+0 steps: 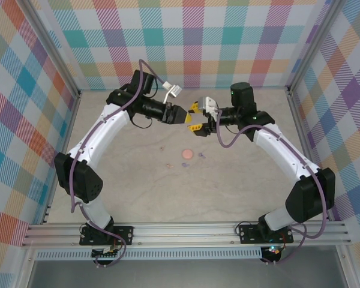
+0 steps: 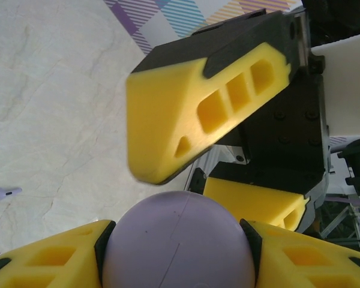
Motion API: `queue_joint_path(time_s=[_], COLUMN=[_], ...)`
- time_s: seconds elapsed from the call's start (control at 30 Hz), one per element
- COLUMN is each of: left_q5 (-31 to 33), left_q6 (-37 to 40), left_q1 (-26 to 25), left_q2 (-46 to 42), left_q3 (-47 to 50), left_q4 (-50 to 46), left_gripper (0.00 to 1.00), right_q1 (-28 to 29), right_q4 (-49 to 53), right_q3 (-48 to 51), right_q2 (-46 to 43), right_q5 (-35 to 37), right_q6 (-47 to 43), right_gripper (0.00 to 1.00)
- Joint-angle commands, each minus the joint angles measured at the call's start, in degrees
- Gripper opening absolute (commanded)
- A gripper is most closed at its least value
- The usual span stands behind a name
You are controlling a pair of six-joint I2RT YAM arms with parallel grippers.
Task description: Insert the wireless bluetooth earbuds into the charging case
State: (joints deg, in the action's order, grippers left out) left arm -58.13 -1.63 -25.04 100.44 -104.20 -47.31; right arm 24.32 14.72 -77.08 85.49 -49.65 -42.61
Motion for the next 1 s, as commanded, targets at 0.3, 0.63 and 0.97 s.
queue_joint_path(time_s=[0.3,0.63,0.97], left_q5=[-2.12,-1.47,1.61], left_q6=[2.33,1.76,0.4], left_q1=[-0.62,-0.62,-0.48], left_q2=[0.29,1.0,1.95], left_q3=[-3.37,-3.69,-3.81], left_q4=[-3.93,-3.76,-2.7], left_gripper=[0.55,0.55,0.59], right_q1=[1.35,1.97,2.07], right_q4=[4.18,4.98,7.26], right_q3=[-4.35,-4.37,-4.48], right_q2=[1.08,0.71,0.9], right_q5=[-5.79,-7.27,-5.73], right_q6=[-4.94,-5.38,-5.86], right_gripper=[0.51,0.45,0.19])
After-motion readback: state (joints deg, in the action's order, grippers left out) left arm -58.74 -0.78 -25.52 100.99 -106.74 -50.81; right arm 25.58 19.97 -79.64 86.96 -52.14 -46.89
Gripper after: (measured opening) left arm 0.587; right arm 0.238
